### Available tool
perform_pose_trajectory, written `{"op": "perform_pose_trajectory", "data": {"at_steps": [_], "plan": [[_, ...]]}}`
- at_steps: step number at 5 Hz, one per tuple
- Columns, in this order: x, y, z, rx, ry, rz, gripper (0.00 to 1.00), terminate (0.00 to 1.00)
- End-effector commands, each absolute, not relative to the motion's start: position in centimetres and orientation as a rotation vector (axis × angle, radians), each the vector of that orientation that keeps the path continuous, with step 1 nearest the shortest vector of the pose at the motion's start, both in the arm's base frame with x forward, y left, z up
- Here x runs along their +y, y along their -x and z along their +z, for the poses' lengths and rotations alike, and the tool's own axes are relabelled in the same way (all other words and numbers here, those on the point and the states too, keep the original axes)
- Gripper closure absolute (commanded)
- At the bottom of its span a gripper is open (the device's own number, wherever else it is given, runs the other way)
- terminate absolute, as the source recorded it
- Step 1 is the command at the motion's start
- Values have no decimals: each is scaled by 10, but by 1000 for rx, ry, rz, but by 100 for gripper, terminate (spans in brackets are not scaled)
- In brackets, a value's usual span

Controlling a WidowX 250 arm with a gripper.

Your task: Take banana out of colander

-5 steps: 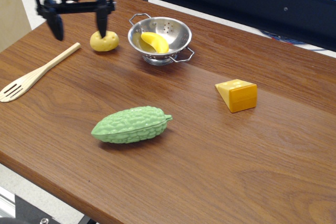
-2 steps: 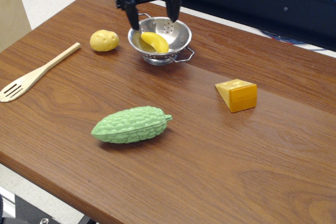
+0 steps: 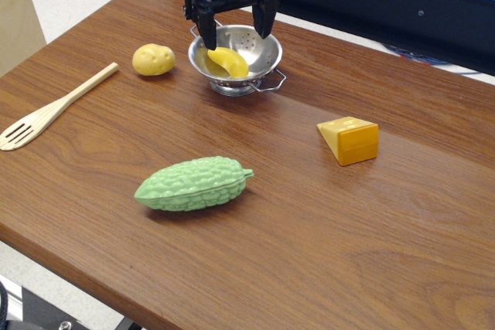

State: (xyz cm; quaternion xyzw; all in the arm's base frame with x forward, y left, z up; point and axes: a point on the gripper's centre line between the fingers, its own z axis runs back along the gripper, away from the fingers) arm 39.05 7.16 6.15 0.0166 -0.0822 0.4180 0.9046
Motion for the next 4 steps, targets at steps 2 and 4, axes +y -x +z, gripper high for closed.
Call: {"op": "perform_pose_trajectory", "data": {"at_steps": [2,4], "plan": [[71,-396,45,-215,-53,900,0,0],[67,-395,34,-215,-72,901,100,0]]}}
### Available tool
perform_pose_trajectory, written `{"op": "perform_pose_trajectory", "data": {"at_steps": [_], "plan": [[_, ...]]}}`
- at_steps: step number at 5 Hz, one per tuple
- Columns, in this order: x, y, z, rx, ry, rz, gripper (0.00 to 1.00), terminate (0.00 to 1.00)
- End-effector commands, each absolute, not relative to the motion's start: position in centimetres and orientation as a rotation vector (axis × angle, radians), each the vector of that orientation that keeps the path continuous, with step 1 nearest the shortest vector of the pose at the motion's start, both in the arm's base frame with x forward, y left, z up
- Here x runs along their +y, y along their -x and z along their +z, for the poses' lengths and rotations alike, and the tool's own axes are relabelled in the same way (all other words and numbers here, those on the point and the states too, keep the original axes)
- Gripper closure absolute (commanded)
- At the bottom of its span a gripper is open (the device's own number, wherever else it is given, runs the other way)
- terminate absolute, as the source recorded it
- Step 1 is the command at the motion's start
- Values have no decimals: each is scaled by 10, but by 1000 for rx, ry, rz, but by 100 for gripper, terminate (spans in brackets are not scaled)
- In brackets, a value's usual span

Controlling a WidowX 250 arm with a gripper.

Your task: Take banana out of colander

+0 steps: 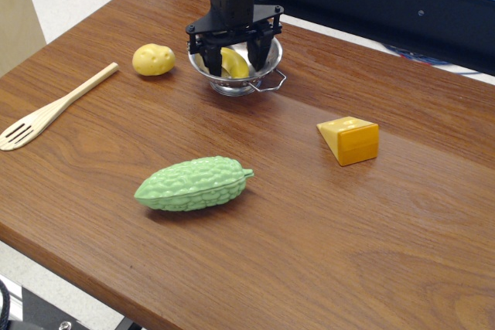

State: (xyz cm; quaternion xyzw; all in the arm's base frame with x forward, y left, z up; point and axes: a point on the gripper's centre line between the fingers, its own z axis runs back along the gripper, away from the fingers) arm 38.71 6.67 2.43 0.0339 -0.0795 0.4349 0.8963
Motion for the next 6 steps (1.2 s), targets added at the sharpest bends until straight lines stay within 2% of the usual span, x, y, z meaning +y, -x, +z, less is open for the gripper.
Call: {"op": "perform_pose_trajectory", "data": {"at_steps": [1,2,4,5,6], "plan": [[67,-393,41,-215,-57,905,100,0],[67,-394,55,-228,-84,892,100,0],[72,-385,101,-266,14,875,100,0],[77,-364,108,-277,46,822,100,0],[93,-332,98,-264,42,759,100,0]]}}
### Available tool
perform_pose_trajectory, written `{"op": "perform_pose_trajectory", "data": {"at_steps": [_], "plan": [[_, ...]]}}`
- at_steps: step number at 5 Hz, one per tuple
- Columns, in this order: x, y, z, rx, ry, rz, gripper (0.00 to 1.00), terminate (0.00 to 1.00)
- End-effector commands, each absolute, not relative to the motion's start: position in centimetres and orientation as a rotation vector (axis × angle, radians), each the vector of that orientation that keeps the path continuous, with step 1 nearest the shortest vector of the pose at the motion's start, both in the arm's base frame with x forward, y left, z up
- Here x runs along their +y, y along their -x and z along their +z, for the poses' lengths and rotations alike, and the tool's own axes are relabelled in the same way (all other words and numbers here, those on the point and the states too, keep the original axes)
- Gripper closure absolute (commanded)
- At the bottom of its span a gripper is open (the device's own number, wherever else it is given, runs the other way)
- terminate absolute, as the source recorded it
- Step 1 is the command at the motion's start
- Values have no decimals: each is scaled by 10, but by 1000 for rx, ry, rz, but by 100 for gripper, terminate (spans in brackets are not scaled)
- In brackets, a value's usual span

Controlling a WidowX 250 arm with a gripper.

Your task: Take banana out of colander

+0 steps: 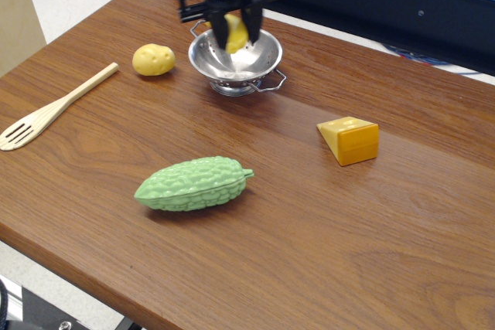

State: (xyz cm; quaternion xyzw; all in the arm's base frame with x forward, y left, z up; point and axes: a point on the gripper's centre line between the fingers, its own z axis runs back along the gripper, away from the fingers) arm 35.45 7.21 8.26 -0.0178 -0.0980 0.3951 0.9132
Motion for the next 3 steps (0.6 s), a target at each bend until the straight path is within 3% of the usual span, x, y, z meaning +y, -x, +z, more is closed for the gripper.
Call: {"op": "perform_pose_trajectory", "data": {"at_steps": [1,3], "plan": [[114,-299,81,-238,3,648,100,0],[149,-255,45,-206,-49,527,100,0]]}}
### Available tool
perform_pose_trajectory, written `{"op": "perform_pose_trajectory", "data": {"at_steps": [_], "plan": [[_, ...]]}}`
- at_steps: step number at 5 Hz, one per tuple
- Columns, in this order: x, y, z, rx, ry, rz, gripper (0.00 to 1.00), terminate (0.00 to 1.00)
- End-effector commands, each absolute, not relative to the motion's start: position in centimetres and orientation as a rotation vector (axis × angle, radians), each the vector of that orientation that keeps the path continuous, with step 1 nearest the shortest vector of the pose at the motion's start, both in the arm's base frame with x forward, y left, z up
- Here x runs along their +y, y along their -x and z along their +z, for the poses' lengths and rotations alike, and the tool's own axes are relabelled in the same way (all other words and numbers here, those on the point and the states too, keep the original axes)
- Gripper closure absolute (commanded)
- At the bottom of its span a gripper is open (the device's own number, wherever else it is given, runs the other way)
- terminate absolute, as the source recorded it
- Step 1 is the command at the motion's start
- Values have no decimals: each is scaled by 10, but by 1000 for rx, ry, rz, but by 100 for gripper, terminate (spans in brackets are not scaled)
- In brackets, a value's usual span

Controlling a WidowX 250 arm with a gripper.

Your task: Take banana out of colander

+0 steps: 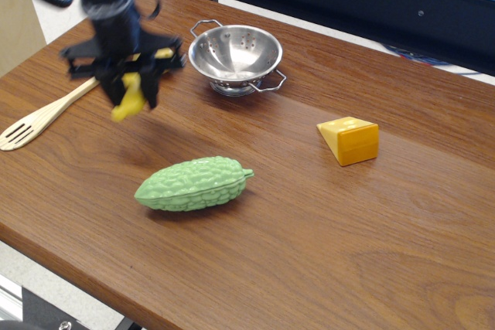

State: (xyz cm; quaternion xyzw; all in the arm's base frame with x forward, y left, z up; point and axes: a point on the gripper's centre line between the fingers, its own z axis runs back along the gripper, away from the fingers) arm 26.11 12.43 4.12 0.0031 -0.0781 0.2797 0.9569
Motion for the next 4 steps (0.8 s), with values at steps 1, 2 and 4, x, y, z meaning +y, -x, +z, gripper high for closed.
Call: {"op": "perform_pose_trajectory", "data": {"at_steps": [1,2,4], "plan": [[158,-242,29,-193,-75,497,100,0],[161,-233,20,-204,-96,455,100,0],[164,-241,33,-195,-112,517,0,0]]}}
